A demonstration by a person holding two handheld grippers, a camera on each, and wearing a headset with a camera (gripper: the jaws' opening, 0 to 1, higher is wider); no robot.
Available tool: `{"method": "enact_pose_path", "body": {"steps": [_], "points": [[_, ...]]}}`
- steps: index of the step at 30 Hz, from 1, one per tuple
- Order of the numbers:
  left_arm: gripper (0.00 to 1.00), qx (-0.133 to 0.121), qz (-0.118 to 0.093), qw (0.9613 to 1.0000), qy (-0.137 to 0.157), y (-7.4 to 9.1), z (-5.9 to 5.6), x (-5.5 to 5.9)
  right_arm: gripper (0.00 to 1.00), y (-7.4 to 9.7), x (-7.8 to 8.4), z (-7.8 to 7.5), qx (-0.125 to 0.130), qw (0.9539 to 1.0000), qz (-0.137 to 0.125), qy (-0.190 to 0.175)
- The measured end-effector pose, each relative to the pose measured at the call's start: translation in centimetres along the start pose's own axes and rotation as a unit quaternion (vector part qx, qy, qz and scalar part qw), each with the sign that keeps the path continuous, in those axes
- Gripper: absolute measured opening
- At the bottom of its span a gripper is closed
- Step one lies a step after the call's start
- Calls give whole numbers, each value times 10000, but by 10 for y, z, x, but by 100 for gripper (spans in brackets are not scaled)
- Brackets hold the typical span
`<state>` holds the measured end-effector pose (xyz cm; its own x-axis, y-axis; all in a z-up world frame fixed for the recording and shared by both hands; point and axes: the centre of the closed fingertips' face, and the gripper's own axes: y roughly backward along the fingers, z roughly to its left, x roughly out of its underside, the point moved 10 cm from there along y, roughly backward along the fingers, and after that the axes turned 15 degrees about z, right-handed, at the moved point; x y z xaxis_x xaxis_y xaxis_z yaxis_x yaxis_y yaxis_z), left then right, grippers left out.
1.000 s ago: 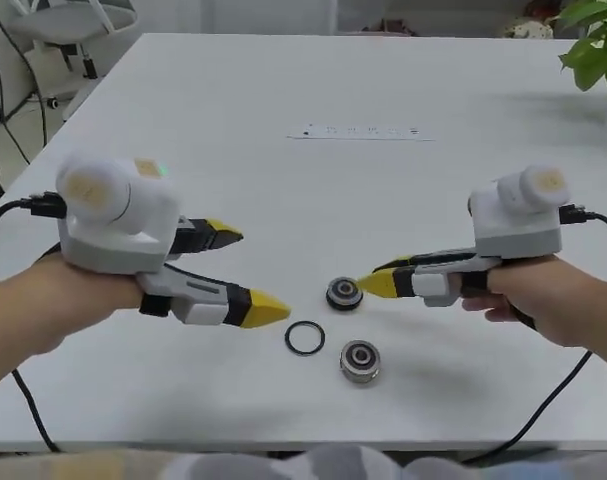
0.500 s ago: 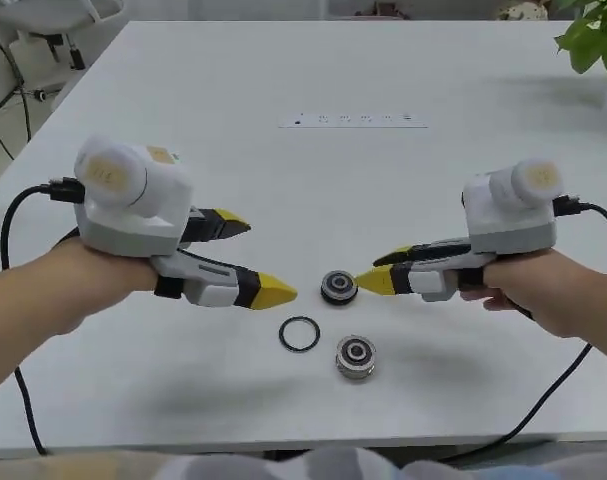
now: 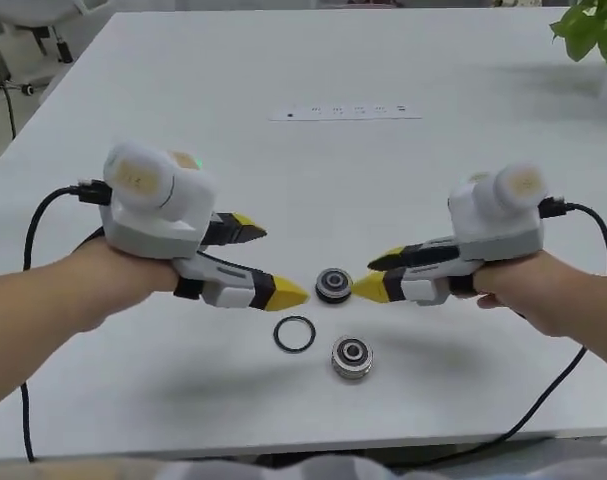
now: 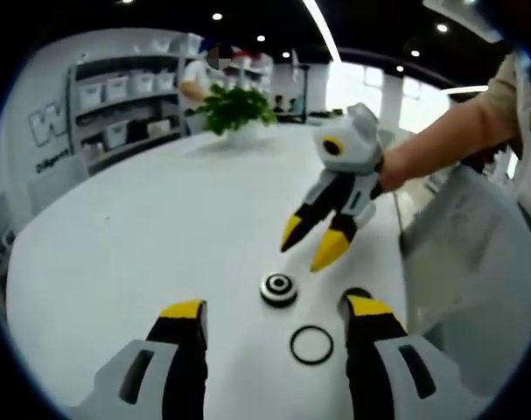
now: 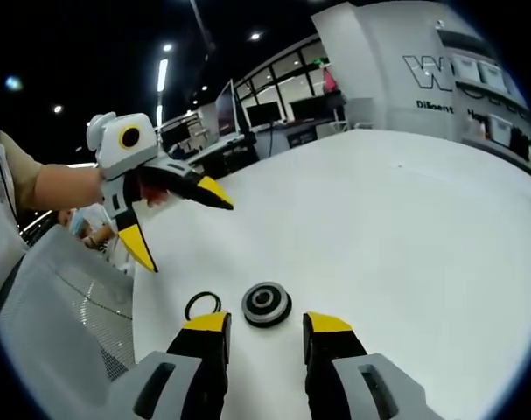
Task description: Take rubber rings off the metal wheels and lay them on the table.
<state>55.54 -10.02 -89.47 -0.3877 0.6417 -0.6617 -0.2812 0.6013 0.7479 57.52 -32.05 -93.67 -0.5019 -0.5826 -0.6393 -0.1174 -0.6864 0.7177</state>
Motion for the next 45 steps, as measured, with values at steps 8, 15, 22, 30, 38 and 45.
{"method": "enact_pose_path", "body": {"steps": [8, 15, 22, 30, 38, 45], "points": [[59, 87, 43, 9999, -33, -12, 0, -2, 32, -3, 1, -1, 8, 10000, -3, 71], [56, 152, 51, 9999, -39, -22, 0, -4, 33, -7, 2, -2, 20, 9999, 45, 146], [51, 192, 85, 9998, -42, -33, 0, -7, 34, -9, 4, -2, 21, 9998, 70, 175], [46, 231, 120, 9997, -1, -46, 0, -10, 34, -10, 7, -3, 24, 9998, 93, 161], [38, 263, 138, 9996, 35, -53, 0, -13, 34, -10, 9, -5, 27, 9999, 86, 126], [32, 296, 242, 9993, -55, -62, -2, -13, 34, -12, 10, -4, 14, 9999, 95, 120]]}}
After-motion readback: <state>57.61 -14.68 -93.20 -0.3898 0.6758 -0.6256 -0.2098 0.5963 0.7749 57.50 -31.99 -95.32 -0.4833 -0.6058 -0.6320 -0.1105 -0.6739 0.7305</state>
